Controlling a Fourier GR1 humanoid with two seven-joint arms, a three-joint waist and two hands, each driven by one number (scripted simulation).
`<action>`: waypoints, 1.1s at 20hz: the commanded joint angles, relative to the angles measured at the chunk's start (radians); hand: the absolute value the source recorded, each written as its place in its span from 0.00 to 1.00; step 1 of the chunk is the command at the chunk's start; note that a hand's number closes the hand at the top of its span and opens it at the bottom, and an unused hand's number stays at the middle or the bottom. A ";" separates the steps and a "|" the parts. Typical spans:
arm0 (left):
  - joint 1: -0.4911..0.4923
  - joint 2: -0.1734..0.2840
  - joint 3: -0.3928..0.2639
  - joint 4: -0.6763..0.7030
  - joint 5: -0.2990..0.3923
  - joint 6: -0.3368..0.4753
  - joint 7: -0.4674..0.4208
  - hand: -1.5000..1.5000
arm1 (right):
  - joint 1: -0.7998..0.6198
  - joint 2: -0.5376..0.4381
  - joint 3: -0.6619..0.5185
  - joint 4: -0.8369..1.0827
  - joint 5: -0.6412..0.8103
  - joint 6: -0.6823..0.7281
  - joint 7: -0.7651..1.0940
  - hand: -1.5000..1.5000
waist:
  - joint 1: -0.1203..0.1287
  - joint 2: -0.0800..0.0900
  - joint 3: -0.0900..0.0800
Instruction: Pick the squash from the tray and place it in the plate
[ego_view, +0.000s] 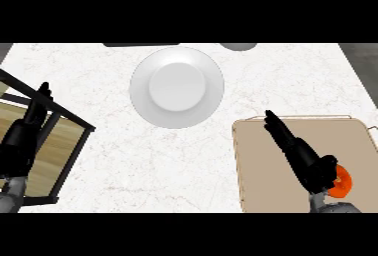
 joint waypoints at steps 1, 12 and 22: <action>-0.085 -0.056 -0.032 0.073 -0.010 -0.044 0.023 0.50 | -0.028 0.010 -0.077 -0.046 -0.017 -0.073 0.086 0.00 | 0.038 -0.028 0.019; 0.247 0.254 -0.297 -0.041 0.626 0.232 -0.599 0.50 | -0.050 -0.041 -0.122 -0.021 0.314 -0.371 0.098 0.00 | -0.096 0.008 0.026; 0.222 0.357 -0.405 -0.077 0.764 0.315 -0.587 0.50 | 0.012 -0.117 -0.044 -0.093 0.597 -0.491 0.052 0.00 | -0.126 -0.012 0.019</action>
